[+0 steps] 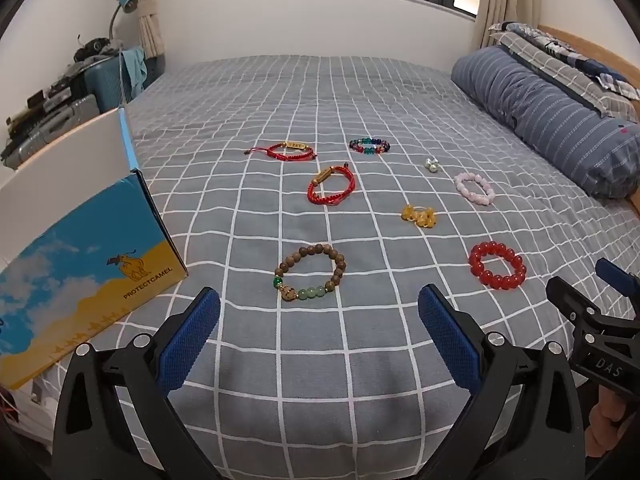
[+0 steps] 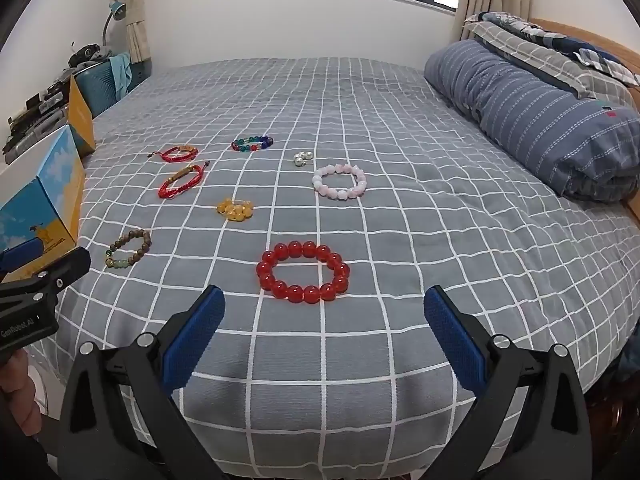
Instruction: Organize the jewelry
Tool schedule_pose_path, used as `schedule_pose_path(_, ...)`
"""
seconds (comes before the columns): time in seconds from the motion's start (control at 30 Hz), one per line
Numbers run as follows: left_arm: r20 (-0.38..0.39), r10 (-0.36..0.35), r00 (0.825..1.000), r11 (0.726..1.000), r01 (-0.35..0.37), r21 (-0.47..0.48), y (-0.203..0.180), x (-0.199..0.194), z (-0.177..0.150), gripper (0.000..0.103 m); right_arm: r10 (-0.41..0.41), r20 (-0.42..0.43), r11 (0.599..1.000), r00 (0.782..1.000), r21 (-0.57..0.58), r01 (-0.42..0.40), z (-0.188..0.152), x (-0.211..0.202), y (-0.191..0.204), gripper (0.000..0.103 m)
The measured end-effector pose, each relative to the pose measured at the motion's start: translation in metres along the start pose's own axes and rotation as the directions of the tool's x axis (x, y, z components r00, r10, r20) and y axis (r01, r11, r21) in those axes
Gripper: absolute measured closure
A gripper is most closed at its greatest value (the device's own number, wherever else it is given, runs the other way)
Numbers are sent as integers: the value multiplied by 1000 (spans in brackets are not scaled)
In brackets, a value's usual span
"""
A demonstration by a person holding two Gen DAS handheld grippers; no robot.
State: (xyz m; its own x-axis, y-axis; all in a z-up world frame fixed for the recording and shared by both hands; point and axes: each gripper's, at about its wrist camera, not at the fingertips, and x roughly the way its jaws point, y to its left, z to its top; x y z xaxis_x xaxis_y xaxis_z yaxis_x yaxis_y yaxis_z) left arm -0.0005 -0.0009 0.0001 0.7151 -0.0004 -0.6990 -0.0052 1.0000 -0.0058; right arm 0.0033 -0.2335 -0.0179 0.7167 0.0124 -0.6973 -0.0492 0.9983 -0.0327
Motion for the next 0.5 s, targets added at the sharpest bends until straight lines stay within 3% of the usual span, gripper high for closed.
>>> schedule_pose_path(0.5, -7, -7, 1000, 1000, 7, -7, 0, 2, -1, 6, -3, 7, 1000, 1000, 2, 3, 0, -2, -2, 7)
